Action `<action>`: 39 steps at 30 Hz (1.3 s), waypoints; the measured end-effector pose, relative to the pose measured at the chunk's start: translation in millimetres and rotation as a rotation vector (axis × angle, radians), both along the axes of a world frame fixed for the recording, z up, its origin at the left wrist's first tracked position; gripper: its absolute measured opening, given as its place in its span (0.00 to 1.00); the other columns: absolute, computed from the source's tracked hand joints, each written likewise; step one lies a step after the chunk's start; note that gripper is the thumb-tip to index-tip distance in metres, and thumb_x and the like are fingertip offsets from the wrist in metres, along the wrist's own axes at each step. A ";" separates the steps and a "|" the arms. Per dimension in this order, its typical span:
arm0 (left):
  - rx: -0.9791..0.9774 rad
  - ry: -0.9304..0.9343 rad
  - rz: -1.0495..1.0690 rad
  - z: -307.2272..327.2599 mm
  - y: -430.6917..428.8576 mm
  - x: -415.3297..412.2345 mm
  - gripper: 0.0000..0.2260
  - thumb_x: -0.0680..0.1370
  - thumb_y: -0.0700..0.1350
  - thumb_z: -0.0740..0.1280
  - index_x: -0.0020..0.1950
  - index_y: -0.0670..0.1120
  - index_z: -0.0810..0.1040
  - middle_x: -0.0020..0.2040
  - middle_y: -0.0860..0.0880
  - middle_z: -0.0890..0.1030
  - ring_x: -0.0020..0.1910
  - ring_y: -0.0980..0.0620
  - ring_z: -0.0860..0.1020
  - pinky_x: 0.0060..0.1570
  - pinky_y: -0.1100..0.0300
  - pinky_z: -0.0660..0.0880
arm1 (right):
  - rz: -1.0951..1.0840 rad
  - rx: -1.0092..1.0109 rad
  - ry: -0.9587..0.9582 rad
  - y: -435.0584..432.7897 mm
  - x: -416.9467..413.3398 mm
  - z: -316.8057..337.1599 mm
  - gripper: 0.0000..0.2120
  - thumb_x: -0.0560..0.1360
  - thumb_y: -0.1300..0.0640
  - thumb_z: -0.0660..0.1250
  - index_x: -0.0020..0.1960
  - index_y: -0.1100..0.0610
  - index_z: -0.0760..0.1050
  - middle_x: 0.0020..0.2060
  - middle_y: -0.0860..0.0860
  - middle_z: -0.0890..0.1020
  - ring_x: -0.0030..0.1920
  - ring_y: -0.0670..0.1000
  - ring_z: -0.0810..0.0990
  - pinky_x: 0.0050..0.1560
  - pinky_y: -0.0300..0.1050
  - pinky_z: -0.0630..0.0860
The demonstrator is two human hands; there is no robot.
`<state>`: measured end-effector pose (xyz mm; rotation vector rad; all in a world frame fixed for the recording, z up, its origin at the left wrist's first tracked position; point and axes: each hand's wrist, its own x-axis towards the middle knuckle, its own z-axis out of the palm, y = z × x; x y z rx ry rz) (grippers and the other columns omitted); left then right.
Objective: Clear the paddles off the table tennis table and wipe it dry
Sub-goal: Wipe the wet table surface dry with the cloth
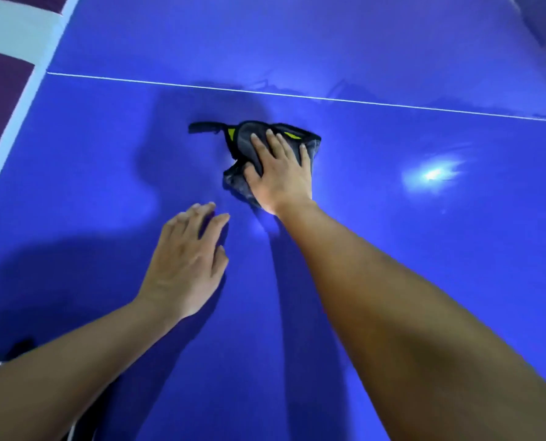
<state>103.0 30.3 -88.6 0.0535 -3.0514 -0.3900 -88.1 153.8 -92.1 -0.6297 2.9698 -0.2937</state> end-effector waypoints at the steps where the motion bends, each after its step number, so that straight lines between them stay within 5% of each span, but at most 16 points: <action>1: -0.009 -0.009 0.020 -4.3 17.6 -6.5 0.23 0.79 0.49 0.53 0.72 0.43 0.72 0.72 0.40 0.71 0.72 0.39 0.68 0.70 0.43 0.65 | 0.010 0.004 0.004 7.5 -22.9 -0.6 0.29 0.82 0.40 0.51 0.82 0.43 0.55 0.82 0.45 0.54 0.82 0.46 0.49 0.80 0.59 0.40; 6: 0.024 0.014 0.231 -8.8 60.7 -18.0 0.21 0.80 0.49 0.56 0.71 0.44 0.72 0.72 0.43 0.70 0.72 0.41 0.63 0.73 0.42 0.60 | -0.129 -0.011 0.047 95.5 -115.6 -4.6 0.29 0.81 0.40 0.51 0.82 0.43 0.56 0.82 0.47 0.55 0.81 0.47 0.51 0.80 0.59 0.41; 14: 0.071 -0.028 0.265 -7.0 63.2 -20.4 0.22 0.81 0.50 0.54 0.71 0.43 0.72 0.73 0.43 0.68 0.73 0.35 0.65 0.72 0.37 0.60 | -0.516 0.049 0.007 260.3 -167.7 3.8 0.30 0.82 0.42 0.50 0.83 0.49 0.54 0.82 0.53 0.54 0.82 0.53 0.51 0.80 0.59 0.44; 18: 0.085 -0.023 0.271 -5.5 62.0 -18.5 0.22 0.81 0.50 0.55 0.71 0.43 0.72 0.72 0.42 0.68 0.72 0.35 0.65 0.71 0.36 0.61 | -0.392 0.049 0.047 214.2 -162.3 0.1 0.32 0.81 0.43 0.50 0.83 0.50 0.53 0.82 0.56 0.54 0.82 0.55 0.52 0.81 0.57 0.45; 24: 0.091 -0.023 0.293 -4.8 61.1 -18.8 0.21 0.81 0.49 0.55 0.72 0.45 0.71 0.73 0.45 0.67 0.72 0.36 0.65 0.71 0.37 0.62 | 0.113 -0.016 0.067 17.3 -115.0 1.7 0.32 0.79 0.41 0.53 0.82 0.50 0.59 0.81 0.55 0.59 0.81 0.54 0.55 0.80 0.56 0.47; 27: 0.081 -0.034 0.293 -6.5 61.8 -17.1 0.21 0.81 0.50 0.55 0.72 0.46 0.71 0.73 0.46 0.67 0.72 0.36 0.66 0.72 0.38 0.62 | 0.258 -0.025 0.029 -15.4 -90.8 4.0 0.31 0.80 0.41 0.53 0.82 0.47 0.58 0.82 0.51 0.57 0.81 0.50 0.53 0.80 0.54 0.44; 33: 0.081 -0.011 0.298 -4.3 64.8 -18.3 0.21 0.80 0.50 0.55 0.72 0.46 0.71 0.73 0.46 0.67 0.71 0.36 0.67 0.73 0.39 0.61 | -0.025 -0.039 0.155 143.8 -138.9 0.4 0.32 0.76 0.40 0.51 0.78 0.48 0.66 0.78 0.55 0.66 0.78 0.55 0.63 0.77 0.54 0.55; 39: 0.079 -0.015 0.317 -6.6 66.8 -19.6 0.21 0.80 0.49 0.55 0.72 0.46 0.70 0.73 0.45 0.67 0.68 0.33 0.67 0.72 0.38 0.61 | -0.530 0.059 -0.013 346.7 -144.3 16.3 0.36 0.77 0.36 0.48 0.82 0.49 0.56 0.82 0.57 0.55 0.81 0.56 0.52 0.80 0.60 0.46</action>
